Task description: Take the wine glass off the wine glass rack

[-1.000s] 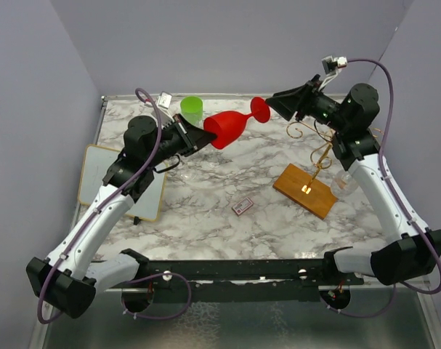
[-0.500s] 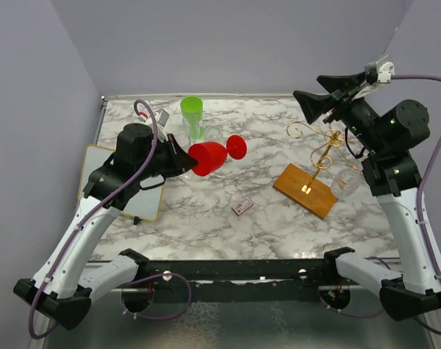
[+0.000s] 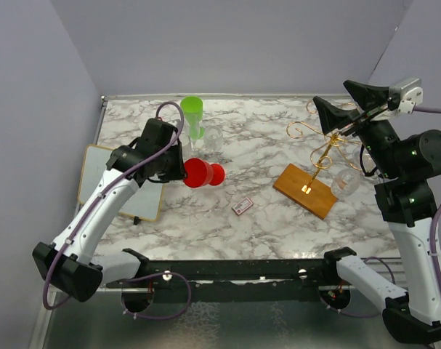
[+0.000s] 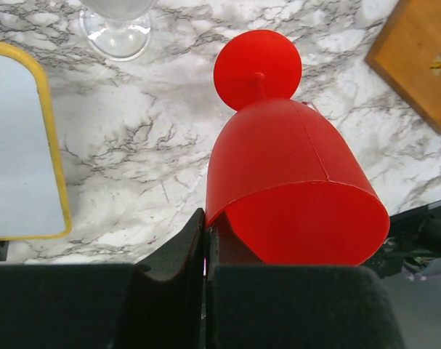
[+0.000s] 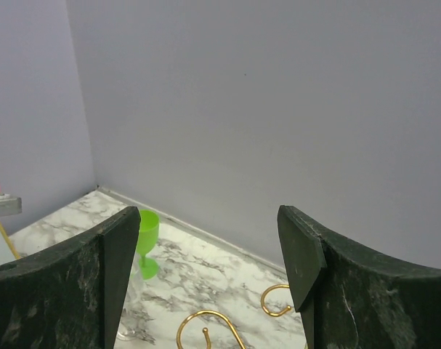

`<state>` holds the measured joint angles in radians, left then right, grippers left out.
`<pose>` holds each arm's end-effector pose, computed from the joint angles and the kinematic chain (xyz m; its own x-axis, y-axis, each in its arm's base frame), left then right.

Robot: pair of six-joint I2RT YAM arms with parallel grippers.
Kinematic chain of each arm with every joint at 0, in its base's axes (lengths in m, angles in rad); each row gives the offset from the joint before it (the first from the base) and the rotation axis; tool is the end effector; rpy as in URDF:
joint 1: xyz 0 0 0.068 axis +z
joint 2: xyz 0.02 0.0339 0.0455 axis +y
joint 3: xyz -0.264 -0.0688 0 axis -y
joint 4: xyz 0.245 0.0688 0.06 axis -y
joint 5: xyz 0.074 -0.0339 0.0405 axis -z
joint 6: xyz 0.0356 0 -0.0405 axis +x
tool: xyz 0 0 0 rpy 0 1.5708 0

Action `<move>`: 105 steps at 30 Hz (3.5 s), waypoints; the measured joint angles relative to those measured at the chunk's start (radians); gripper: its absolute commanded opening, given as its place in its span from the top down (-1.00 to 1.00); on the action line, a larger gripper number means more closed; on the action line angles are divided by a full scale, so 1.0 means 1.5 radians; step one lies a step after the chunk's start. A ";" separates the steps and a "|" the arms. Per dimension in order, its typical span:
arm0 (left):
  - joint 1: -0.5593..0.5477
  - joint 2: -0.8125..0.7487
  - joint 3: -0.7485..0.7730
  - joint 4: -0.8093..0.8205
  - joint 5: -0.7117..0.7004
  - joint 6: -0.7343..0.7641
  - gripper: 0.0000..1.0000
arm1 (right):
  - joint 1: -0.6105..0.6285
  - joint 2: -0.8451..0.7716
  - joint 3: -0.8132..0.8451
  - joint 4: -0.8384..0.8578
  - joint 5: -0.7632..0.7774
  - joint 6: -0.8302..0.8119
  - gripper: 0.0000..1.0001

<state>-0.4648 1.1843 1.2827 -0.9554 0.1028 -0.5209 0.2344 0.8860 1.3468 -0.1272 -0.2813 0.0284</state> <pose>0.2040 -0.1064 0.3591 -0.8379 -0.1336 -0.5293 0.1026 0.9138 -0.3931 0.1417 0.0440 0.5161 0.3048 0.1008 -0.9471 -0.4871 0.8710 -0.0640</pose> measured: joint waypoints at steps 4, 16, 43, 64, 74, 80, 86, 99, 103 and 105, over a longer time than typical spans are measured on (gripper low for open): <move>0.000 0.039 0.015 -0.013 -0.014 0.020 1.00 | 0.000 -0.018 -0.021 0.000 0.017 -0.016 -0.55; -0.001 0.155 0.045 -0.018 -0.036 0.054 0.92 | 0.002 -0.041 -0.062 0.006 0.040 -0.045 -0.55; -0.001 0.223 0.090 0.001 -0.076 0.081 0.07 | 0.017 -0.060 -0.071 0.015 0.055 -0.070 -0.55; -0.001 0.040 0.126 0.119 -0.020 0.166 -0.60 | 0.018 -0.055 0.076 -0.269 0.148 -0.020 -0.74; -0.014 -0.076 -0.003 0.320 0.062 0.185 -0.63 | 0.018 -0.046 0.168 -0.538 0.284 0.030 -0.61; -0.124 -0.080 -0.068 0.380 0.038 0.209 -0.64 | 0.018 -0.016 0.191 -0.652 0.317 0.083 -0.58; -0.183 -0.103 -0.113 0.414 -0.020 0.236 -0.64 | 0.018 0.033 0.205 -0.712 0.337 0.096 -0.54; -0.212 -0.134 -0.178 0.475 -0.094 0.259 -0.65 | 0.036 0.014 0.166 -0.708 0.386 -0.034 -0.24; -0.215 -0.134 -0.183 0.482 -0.103 0.260 -0.65 | 0.056 0.000 0.143 -0.703 0.395 -0.063 -0.24; -0.219 -0.133 -0.185 0.487 -0.105 0.261 -0.65 | 0.069 -0.003 0.134 -0.703 0.403 -0.076 -0.24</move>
<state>-0.7929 0.9844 1.0054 -0.2253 -0.0540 -0.1299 0.3382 0.8810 1.5475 -1.1816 0.3237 -0.0860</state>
